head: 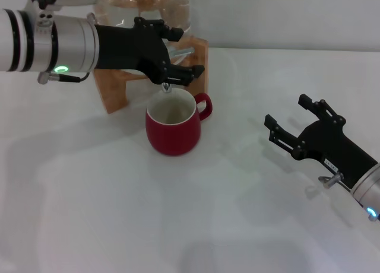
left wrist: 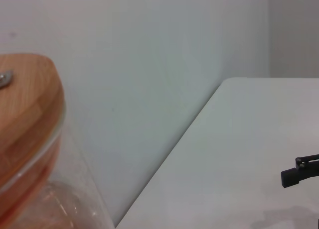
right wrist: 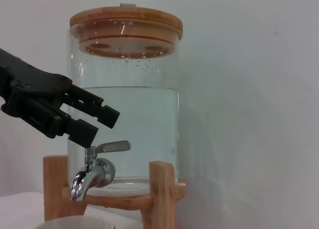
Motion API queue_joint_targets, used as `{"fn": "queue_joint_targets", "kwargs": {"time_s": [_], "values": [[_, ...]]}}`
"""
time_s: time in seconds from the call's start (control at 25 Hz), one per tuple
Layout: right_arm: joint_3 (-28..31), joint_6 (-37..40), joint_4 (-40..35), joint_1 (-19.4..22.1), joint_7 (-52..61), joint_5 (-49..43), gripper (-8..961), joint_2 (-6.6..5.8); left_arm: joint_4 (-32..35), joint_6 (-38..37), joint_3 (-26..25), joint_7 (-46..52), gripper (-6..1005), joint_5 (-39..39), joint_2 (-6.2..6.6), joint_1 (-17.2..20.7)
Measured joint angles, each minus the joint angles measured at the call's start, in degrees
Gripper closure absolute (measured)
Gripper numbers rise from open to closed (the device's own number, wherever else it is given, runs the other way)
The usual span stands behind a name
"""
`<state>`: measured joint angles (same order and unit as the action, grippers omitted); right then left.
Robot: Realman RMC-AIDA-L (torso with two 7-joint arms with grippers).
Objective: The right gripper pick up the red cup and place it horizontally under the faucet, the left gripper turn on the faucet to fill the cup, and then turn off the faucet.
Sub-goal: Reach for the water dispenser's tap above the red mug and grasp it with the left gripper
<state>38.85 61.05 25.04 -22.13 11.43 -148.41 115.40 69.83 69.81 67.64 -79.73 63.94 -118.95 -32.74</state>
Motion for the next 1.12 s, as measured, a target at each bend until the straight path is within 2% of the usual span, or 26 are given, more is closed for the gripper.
{"fn": "queue_joint_targets", "kwargs": {"time_s": [1.12], "values": [[0.5,0.2,0.0,0.0,0.0,0.1,83,0.00,-5.3,-3.2,0.4,-3.1,142,0.3,-0.13,-3.1]]}}
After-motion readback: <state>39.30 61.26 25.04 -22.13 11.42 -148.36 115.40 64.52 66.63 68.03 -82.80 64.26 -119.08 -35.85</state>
